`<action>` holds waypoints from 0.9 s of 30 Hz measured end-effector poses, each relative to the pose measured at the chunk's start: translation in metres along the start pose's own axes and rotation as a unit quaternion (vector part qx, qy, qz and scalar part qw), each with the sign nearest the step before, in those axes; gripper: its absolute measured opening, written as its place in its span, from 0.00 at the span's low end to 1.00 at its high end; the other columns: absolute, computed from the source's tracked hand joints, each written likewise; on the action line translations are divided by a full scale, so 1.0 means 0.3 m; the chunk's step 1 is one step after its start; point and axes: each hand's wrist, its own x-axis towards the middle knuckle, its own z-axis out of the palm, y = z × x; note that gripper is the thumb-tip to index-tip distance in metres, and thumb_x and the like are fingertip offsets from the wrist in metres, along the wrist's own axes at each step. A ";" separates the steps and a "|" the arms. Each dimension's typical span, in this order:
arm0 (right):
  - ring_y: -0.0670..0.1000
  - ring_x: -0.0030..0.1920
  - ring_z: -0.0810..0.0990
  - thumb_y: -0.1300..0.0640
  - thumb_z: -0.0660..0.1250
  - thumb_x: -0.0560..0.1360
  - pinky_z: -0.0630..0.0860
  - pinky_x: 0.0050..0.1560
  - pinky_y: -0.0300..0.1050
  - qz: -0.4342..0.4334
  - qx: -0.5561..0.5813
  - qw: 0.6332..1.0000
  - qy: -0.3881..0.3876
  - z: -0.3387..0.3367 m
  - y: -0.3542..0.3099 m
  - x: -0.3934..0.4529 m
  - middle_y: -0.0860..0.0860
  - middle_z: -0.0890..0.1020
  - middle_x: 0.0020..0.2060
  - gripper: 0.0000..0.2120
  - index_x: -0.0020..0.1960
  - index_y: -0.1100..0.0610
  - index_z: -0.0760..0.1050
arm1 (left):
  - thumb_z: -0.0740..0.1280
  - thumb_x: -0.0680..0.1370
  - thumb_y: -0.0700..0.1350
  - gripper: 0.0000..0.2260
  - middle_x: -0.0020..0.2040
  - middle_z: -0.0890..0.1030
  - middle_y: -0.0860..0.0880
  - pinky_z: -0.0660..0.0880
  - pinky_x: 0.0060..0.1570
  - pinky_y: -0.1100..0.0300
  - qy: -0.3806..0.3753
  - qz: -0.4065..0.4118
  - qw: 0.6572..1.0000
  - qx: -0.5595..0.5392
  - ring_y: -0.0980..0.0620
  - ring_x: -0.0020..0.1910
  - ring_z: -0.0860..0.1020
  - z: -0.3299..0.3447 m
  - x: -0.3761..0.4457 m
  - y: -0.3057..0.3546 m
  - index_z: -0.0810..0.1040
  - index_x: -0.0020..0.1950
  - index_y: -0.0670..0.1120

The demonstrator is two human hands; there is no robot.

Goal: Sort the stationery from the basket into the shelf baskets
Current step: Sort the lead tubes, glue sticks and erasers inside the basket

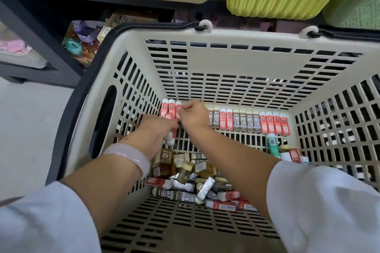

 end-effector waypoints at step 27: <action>0.46 0.33 0.72 0.57 0.70 0.72 0.69 0.35 0.39 -0.015 0.045 0.999 -0.003 -0.159 0.032 -0.016 0.48 0.71 0.28 0.16 0.31 0.54 0.65 | 0.63 0.77 0.52 0.17 0.42 0.76 0.44 0.64 0.27 0.63 0.035 0.024 0.997 -0.069 0.54 0.30 0.67 -0.016 0.016 0.001 0.72 0.56 0.39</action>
